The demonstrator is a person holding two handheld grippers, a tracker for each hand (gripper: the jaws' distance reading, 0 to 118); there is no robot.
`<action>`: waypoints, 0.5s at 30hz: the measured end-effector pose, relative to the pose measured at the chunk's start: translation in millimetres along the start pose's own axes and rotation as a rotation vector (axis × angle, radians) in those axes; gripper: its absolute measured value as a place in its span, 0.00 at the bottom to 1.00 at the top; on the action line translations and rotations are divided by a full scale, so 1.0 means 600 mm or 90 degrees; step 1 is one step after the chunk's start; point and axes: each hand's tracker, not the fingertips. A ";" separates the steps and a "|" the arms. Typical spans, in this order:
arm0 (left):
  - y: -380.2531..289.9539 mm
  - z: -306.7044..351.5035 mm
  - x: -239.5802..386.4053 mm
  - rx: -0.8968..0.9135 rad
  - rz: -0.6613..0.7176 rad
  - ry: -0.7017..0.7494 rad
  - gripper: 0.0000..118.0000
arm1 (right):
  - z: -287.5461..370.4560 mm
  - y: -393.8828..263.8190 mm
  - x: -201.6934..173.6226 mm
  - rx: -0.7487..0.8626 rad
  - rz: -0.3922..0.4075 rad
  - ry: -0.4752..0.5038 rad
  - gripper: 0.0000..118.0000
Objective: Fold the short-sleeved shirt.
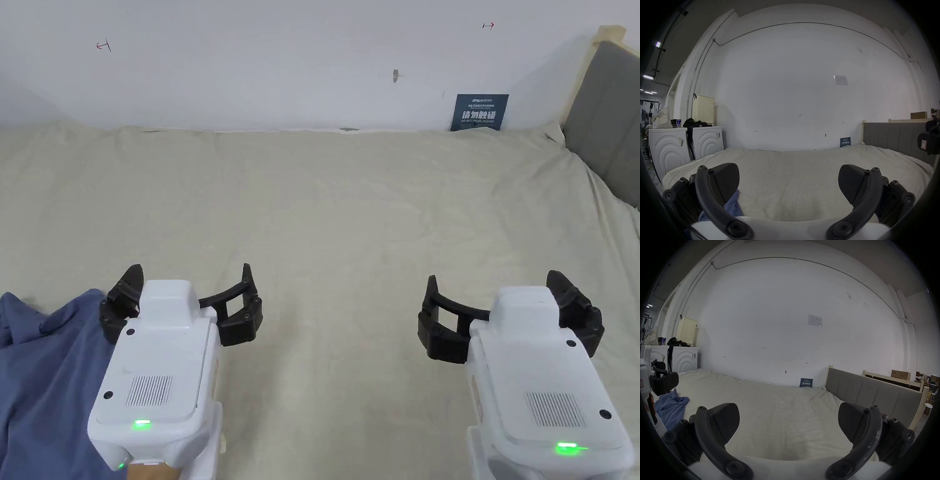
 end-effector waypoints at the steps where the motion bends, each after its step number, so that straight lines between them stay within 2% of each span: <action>1: 0.000 0.000 0.000 -0.002 -0.001 0.000 1.00 | 0.000 0.000 0.000 0.000 0.000 0.001 1.00; 9: 0.002 0.000 0.002 -0.003 -0.008 -0.002 0.99 | 0.001 0.004 0.000 0.003 0.002 -0.001 1.00; 14: 0.002 -0.001 0.001 -0.009 0.006 -0.006 0.95 | 0.001 0.006 0.002 -0.001 -0.002 -0.003 1.00; 15: 0.002 -0.001 0.000 -0.010 0.009 -0.005 0.91 | 0.001 0.007 0.003 -0.003 -0.003 0.000 1.00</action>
